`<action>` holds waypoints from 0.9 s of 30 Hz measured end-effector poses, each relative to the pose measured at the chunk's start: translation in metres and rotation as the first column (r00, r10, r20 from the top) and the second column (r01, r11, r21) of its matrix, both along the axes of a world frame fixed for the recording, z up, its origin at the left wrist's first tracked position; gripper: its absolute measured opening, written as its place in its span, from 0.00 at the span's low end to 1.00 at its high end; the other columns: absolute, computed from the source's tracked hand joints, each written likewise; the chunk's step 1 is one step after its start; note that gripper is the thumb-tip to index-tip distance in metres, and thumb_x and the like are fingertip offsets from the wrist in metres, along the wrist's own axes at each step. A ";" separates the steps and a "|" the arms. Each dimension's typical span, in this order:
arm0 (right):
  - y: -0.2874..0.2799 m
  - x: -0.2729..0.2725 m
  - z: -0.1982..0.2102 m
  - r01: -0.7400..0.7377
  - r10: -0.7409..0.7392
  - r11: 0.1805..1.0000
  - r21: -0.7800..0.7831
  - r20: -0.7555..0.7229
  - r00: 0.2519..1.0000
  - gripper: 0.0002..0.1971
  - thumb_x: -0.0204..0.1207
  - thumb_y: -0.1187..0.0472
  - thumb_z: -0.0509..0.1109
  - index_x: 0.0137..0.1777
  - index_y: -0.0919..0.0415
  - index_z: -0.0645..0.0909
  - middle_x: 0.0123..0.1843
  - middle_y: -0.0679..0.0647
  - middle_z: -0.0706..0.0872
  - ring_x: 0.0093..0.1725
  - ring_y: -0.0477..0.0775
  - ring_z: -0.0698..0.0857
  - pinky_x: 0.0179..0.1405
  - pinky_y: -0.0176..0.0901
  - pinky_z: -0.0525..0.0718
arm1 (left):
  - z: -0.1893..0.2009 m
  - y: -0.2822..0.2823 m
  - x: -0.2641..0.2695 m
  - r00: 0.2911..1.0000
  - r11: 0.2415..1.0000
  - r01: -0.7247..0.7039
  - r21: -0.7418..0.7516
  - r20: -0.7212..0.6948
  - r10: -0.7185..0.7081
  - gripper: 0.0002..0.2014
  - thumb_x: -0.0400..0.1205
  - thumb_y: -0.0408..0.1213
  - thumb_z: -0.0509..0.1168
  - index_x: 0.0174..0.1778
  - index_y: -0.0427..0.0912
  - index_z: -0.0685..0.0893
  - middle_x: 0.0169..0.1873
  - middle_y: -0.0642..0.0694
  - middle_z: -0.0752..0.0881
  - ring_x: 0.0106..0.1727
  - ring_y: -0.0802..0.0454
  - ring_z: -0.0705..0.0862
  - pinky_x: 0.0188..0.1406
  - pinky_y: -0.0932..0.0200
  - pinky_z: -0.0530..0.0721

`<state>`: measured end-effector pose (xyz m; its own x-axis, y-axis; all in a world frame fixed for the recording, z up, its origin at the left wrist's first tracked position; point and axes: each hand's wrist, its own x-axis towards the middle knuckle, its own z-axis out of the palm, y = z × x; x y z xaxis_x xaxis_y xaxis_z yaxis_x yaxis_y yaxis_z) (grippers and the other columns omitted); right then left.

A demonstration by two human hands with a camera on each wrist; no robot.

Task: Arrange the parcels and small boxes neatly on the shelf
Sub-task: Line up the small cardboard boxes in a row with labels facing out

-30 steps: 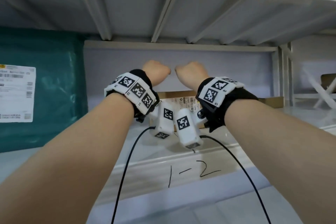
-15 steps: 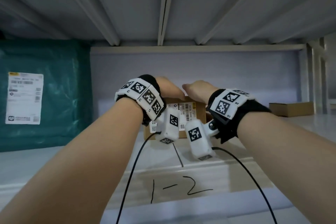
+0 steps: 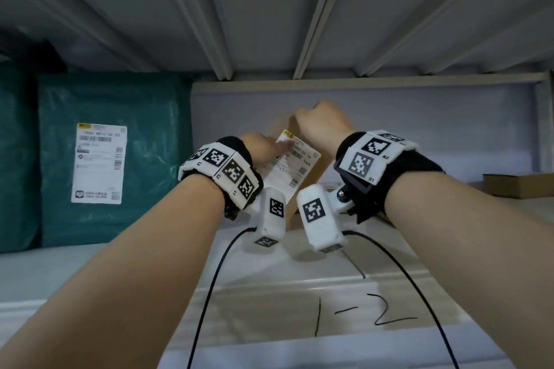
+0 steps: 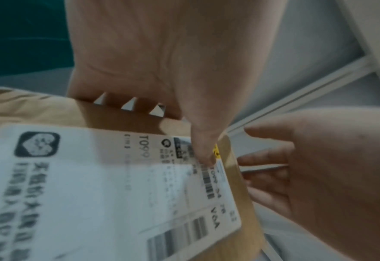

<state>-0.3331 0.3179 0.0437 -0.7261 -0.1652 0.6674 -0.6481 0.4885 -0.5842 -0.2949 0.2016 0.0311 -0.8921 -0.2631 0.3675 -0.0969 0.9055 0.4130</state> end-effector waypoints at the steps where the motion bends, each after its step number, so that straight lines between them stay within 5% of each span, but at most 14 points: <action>1: -0.006 -0.001 -0.003 0.008 -0.008 1.000 -0.014 0.019 1.000 0.15 0.80 0.57 0.58 0.43 0.67 0.81 0.44 0.62 0.83 0.48 0.63 0.81 0.45 0.46 0.74 | -0.002 -0.009 0.003 1.000 0.999 -0.009 0.041 -0.010 0.009 0.32 0.84 0.61 0.50 0.72 0.39 0.77 0.67 0.40 0.82 0.62 0.43 0.83 0.59 0.54 0.79; 3: -0.021 -0.003 -0.011 0.005 -0.003 1.000 -0.026 0.072 0.997 0.16 0.76 0.50 0.59 0.39 0.63 0.78 0.43 0.59 0.81 0.46 0.60 0.80 0.44 0.45 0.75 | -0.008 -0.026 0.008 0.999 0.992 -0.041 0.117 -0.031 0.045 0.33 0.84 0.61 0.50 0.73 0.38 0.75 0.70 0.39 0.80 0.66 0.41 0.82 0.59 0.56 0.78; 6: -0.039 -0.004 -0.024 -0.053 0.064 0.996 -0.068 0.171 0.983 0.33 0.71 0.44 0.63 0.73 0.61 0.69 0.70 0.59 0.75 0.65 0.61 0.78 0.61 0.49 0.79 | -0.016 -0.048 0.010 0.997 0.979 -0.048 0.200 -0.049 0.059 0.33 0.84 0.61 0.50 0.73 0.37 0.76 0.70 0.38 0.80 0.68 0.40 0.81 0.70 0.51 0.78; 10: -0.060 -0.004 -0.028 -0.133 0.168 0.977 -0.169 0.215 0.962 0.45 0.70 0.48 0.69 0.83 0.55 0.48 0.76 0.59 0.69 0.70 0.60 0.76 0.56 0.44 0.76 | -0.023 -0.061 0.008 0.996 0.952 0.011 0.307 -0.092 0.018 0.33 0.84 0.60 0.51 0.70 0.34 0.77 0.66 0.37 0.83 0.65 0.40 0.83 0.70 0.46 0.79; 13: -0.073 -0.002 -0.029 -0.131 0.160 0.979 -0.155 0.196 0.967 0.45 0.70 0.53 0.71 0.82 0.55 0.49 0.73 0.60 0.72 0.67 0.61 0.79 0.57 0.48 0.82 | -0.026 -0.068 0.008 0.984 0.938 0.032 0.345 -0.173 0.031 0.27 0.84 0.55 0.56 0.54 0.30 0.82 0.45 0.41 0.86 0.45 0.47 0.85 0.51 0.53 0.86; 15: -0.079 -0.002 -0.031 -0.119 0.145 0.981 -0.155 0.163 0.976 0.43 0.70 0.58 0.70 0.82 0.57 0.51 0.70 0.59 0.75 0.64 0.60 0.81 0.56 0.48 0.83 | -0.026 -0.074 0.009 0.965 0.926 0.054 0.374 -0.257 0.048 0.14 0.83 0.45 0.60 0.38 0.38 0.78 0.32 0.46 0.80 0.32 0.52 0.78 0.33 0.62 0.77; 17: -0.083 -0.003 -0.030 -0.119 0.141 0.979 -0.166 0.123 0.982 0.42 0.69 0.63 0.69 0.82 0.59 0.52 0.63 0.57 0.78 0.58 0.57 0.82 0.52 0.47 0.84 | -0.025 -0.081 0.009 0.940 0.903 0.082 0.421 -0.333 0.070 0.08 0.80 0.32 0.61 0.34 0.42 0.75 0.28 0.49 0.76 0.29 0.54 0.76 0.23 0.68 0.75; 19: -0.087 -0.005 -0.029 -0.122 0.138 0.980 -0.157 0.092 0.986 0.42 0.69 0.63 0.69 0.82 0.59 0.53 0.60 0.55 0.78 0.52 0.53 0.80 0.48 0.46 0.83 | -0.025 -0.084 0.010 0.917 0.895 0.089 0.437 -0.387 0.098 0.05 0.79 0.28 0.60 0.49 0.38 0.75 0.32 0.49 0.79 0.31 0.55 0.77 0.21 0.70 0.77; 22: -0.095 -0.009 -0.031 -0.137 0.154 0.976 -0.168 0.097 0.983 0.44 0.68 0.61 0.73 0.82 0.58 0.54 0.66 0.55 0.78 0.51 0.51 0.77 0.50 0.45 0.81 | -0.028 -0.090 0.006 0.879 0.875 0.103 0.473 -0.455 0.142 0.27 0.80 0.31 0.60 0.76 0.34 0.64 0.61 0.41 0.82 0.47 0.51 0.80 0.41 0.61 0.78; 27: -0.098 -0.019 -0.037 -0.166 0.201 0.957 -0.239 0.131 0.971 0.37 0.71 0.57 0.74 0.77 0.63 0.62 0.61 0.54 0.77 0.51 0.49 0.74 0.46 0.41 0.74 | -0.029 -0.098 0.005 0.835 0.852 0.152 0.501 -0.526 0.160 0.31 0.81 0.28 0.55 0.82 0.38 0.59 0.78 0.41 0.71 0.74 0.46 0.76 0.58 0.65 0.73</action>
<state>-0.3518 0.2195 0.0062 -0.7932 -0.1635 0.5867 -0.6090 0.2143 -0.7637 -0.2902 0.1039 0.0022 -0.5906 -0.5501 0.5904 0.2752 0.5504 0.7882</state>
